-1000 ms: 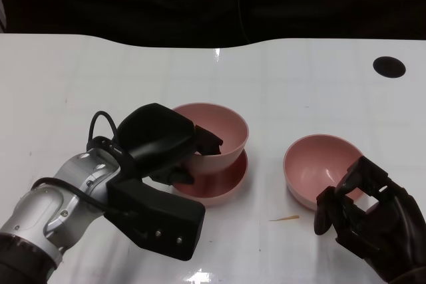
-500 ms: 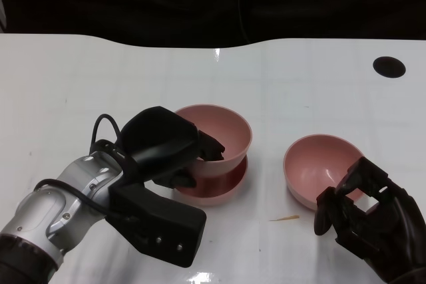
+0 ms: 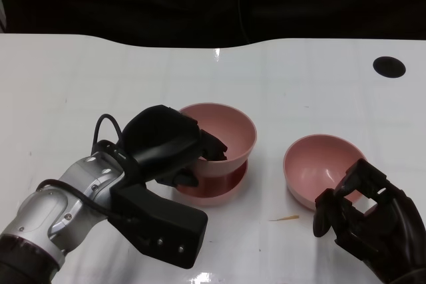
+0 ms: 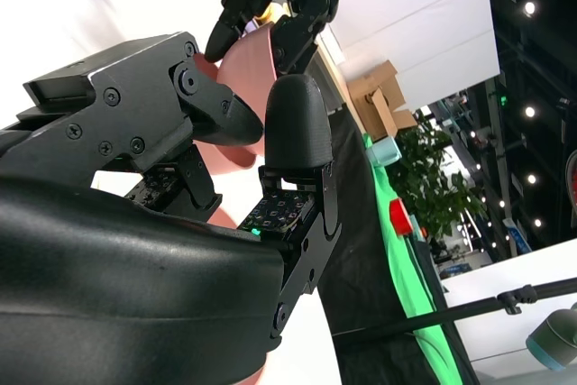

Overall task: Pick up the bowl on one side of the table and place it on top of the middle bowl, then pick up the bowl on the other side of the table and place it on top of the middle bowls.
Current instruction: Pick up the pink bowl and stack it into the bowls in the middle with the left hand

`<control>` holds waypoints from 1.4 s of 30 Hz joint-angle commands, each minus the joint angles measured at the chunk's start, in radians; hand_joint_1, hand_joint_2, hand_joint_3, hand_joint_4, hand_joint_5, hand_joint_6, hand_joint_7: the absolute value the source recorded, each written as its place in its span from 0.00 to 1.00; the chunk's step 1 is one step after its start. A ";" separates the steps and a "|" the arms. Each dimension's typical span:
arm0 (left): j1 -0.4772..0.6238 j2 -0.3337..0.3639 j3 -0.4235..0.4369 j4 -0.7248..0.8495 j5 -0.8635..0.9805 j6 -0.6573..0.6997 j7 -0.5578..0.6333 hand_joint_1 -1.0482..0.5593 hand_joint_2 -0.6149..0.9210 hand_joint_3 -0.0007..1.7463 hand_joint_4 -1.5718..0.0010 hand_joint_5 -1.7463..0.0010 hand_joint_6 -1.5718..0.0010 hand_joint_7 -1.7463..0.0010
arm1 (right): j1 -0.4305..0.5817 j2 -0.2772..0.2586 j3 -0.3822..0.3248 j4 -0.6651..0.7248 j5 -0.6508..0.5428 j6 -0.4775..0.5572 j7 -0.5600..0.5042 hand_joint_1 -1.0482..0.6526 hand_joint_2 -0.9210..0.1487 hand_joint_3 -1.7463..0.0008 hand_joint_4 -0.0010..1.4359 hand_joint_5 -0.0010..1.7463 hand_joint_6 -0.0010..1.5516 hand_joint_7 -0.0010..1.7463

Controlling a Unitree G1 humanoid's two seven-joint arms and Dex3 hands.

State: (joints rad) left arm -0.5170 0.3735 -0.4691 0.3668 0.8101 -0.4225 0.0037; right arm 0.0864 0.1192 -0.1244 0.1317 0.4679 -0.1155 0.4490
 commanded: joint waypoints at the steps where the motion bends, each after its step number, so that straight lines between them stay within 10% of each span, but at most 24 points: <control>1: 0.012 0.021 -0.003 -0.014 -0.006 0.006 -0.030 0.41 1.00 0.10 0.39 0.88 0.37 0.99 | -0.003 -0.001 -0.009 -0.007 0.017 -0.002 0.000 0.57 0.24 0.47 0.61 0.98 0.50 0.82; 15: 0.027 0.033 0.000 -0.010 -0.004 -0.006 -0.028 0.17 1.00 0.21 0.58 1.00 0.52 1.00 | 0.003 -0.004 -0.007 -0.016 0.010 -0.002 -0.011 0.57 0.26 0.45 0.61 0.99 0.50 0.81; 42: 0.018 0.017 -0.019 0.067 0.018 -0.006 0.023 0.26 1.00 0.23 0.54 0.99 0.49 0.99 | 0.007 -0.009 -0.007 -0.019 0.000 -0.006 -0.025 0.57 0.26 0.45 0.60 1.00 0.49 0.84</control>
State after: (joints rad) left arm -0.4967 0.3881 -0.4807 0.4170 0.8160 -0.4244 0.0043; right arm 0.0867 0.1165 -0.1246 0.1294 0.4655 -0.1146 0.4298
